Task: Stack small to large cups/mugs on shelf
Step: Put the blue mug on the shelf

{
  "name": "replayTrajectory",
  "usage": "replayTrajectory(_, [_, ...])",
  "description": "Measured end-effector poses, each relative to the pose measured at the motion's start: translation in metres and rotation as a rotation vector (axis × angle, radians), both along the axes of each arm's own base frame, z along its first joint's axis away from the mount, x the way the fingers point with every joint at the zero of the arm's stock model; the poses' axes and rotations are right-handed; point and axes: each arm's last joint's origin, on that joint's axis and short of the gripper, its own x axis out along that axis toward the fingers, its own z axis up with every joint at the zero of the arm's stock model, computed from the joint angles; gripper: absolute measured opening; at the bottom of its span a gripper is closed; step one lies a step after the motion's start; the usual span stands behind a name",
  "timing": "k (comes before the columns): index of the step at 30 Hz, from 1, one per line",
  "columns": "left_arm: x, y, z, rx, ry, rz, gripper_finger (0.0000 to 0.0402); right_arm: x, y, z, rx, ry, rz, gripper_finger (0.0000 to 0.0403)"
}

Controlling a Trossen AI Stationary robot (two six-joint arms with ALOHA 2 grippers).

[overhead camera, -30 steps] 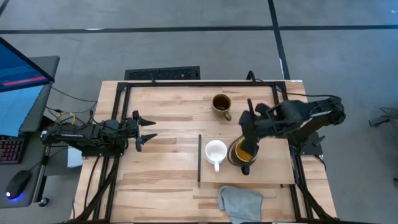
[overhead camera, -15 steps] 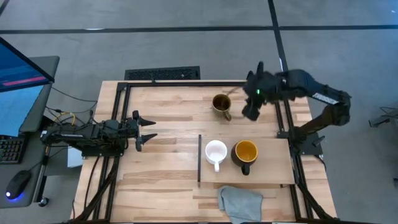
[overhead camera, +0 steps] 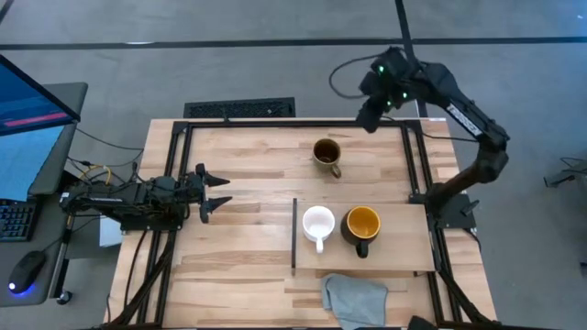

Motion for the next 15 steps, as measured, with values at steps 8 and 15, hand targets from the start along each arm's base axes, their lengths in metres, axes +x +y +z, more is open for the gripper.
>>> replayTrajectory(8, [0.000, 0.000, 0.000, -0.021, -0.004, 0.003, 0.0266, -0.002, -0.031, -0.017, 0.105, -0.026, 0.086, 0.0127])
replayTrajectory(15, [0.000, 0.000, 0.000, -0.022, -0.004, 0.003, 0.0266, 0.007, -0.040, -0.029, 0.107, 0.035, 0.165, 0.0127])
